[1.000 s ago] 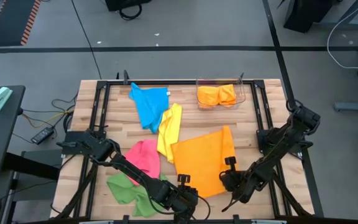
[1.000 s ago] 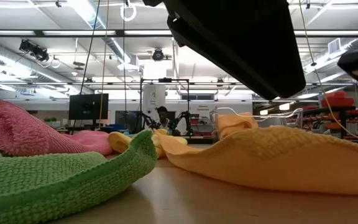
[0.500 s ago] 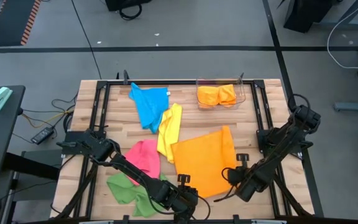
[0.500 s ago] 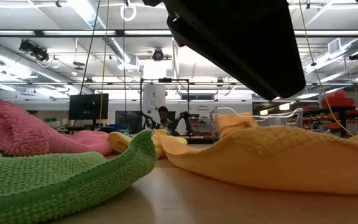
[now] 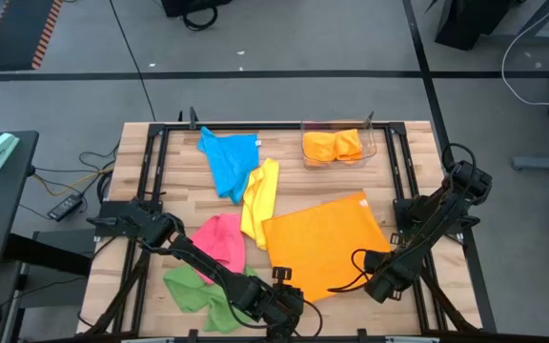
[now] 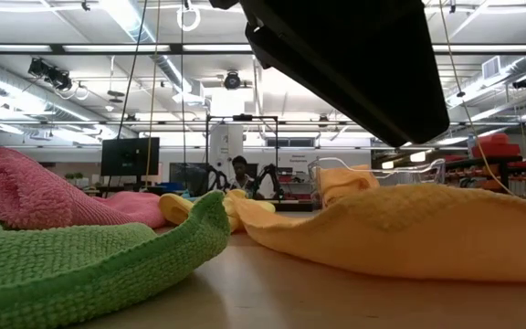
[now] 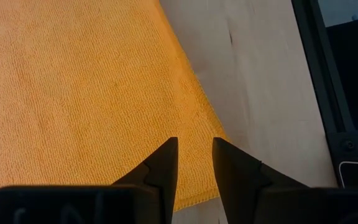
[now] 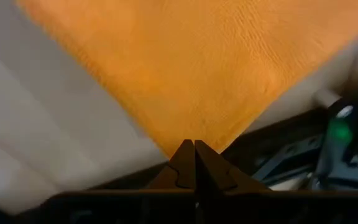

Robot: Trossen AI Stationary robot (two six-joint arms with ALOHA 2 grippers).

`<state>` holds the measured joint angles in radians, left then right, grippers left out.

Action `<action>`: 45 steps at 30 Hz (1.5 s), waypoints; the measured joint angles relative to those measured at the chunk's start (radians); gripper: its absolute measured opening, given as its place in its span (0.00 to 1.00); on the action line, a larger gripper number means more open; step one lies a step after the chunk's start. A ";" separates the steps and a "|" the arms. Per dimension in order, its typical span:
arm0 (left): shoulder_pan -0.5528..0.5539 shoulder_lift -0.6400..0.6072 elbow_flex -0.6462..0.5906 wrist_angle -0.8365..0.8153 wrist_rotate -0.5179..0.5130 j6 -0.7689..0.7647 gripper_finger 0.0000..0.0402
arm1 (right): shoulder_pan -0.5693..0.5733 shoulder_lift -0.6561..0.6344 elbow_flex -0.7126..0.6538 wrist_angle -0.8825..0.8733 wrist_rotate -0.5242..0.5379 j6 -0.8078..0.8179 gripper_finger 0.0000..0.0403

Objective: Fold microfiber towels
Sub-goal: Fold the orange microfiber cloth

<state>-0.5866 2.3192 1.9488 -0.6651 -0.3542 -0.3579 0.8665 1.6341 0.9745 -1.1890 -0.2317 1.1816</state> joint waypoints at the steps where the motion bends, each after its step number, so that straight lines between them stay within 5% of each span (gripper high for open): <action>1: -0.001 0.000 0.000 0.000 0.000 -0.005 0.27 | 0.001 0.000 0.000 0.006 -0.014 0.000 0.01; 20: -0.007 0.000 0.000 -0.004 0.002 -0.026 0.27 | 0.080 0.000 0.000 0.030 -0.109 0.094 0.30; 28: -0.007 0.000 0.000 -0.010 0.142 -0.026 0.27 | 0.112 -0.003 0.041 0.033 -0.168 0.103 0.30; 33: -0.006 0.000 0.000 -0.049 0.143 -0.026 0.27 | 0.128 -0.003 0.150 0.029 -0.032 0.064 0.28; 42: -0.007 -0.002 0.000 -0.161 0.142 0.006 0.27 | 0.157 -0.005 0.286 0.129 0.513 -0.226 0.25; 45: -0.012 -0.002 0.000 -0.194 0.138 0.035 0.27 | 0.157 -0.005 0.269 0.227 0.599 -0.334 0.25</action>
<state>-0.5984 2.3169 1.9488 -0.8592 -0.2159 -0.3232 1.0237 1.6291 1.2436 -0.9618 0.3670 0.8474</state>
